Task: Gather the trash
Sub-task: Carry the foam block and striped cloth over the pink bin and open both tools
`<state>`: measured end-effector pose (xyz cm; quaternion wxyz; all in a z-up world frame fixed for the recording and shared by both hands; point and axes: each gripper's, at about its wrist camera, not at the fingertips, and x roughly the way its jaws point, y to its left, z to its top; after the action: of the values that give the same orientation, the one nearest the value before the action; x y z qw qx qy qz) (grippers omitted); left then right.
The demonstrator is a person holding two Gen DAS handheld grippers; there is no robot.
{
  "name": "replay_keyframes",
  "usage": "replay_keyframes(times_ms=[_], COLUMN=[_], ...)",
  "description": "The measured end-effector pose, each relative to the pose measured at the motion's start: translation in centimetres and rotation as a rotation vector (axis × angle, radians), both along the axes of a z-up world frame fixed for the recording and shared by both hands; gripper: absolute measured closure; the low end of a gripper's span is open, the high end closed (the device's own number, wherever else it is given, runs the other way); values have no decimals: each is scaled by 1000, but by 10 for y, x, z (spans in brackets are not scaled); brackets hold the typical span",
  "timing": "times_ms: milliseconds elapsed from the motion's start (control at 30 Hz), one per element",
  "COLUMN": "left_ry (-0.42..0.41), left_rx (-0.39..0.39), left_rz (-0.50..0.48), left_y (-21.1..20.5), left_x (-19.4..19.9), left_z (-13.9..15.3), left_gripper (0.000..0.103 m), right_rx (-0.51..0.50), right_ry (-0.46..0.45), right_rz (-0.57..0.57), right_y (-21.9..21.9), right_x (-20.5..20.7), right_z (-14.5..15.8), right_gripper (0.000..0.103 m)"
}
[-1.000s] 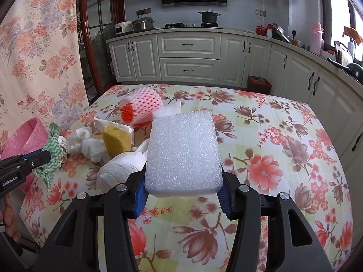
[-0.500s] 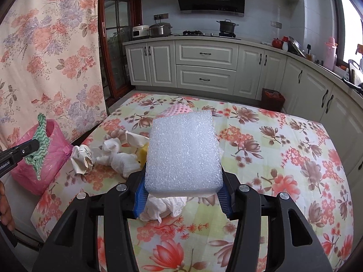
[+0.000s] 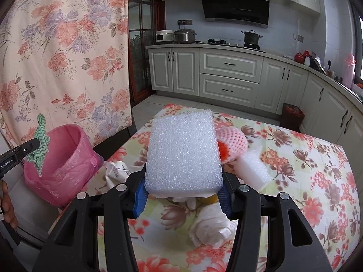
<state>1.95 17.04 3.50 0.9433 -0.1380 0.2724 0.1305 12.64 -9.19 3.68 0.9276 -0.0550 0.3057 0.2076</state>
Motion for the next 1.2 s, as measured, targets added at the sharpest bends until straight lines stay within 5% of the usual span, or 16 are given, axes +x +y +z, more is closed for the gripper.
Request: replay_keyframes(times_ms=[800,1200], left_ry=[-42,-54], left_rx=[24,17], left_rz=[151,188], left_y=[88,110], left_x=[-38,-49], left_z=[-1,2], left_gripper=[82,82], right_rx=[58,35], right_ry=[2,5], right_rz=[349,427], right_y=[194,247], right_x=[-20,-23], right_z=[7,-2], right_gripper=[54,53])
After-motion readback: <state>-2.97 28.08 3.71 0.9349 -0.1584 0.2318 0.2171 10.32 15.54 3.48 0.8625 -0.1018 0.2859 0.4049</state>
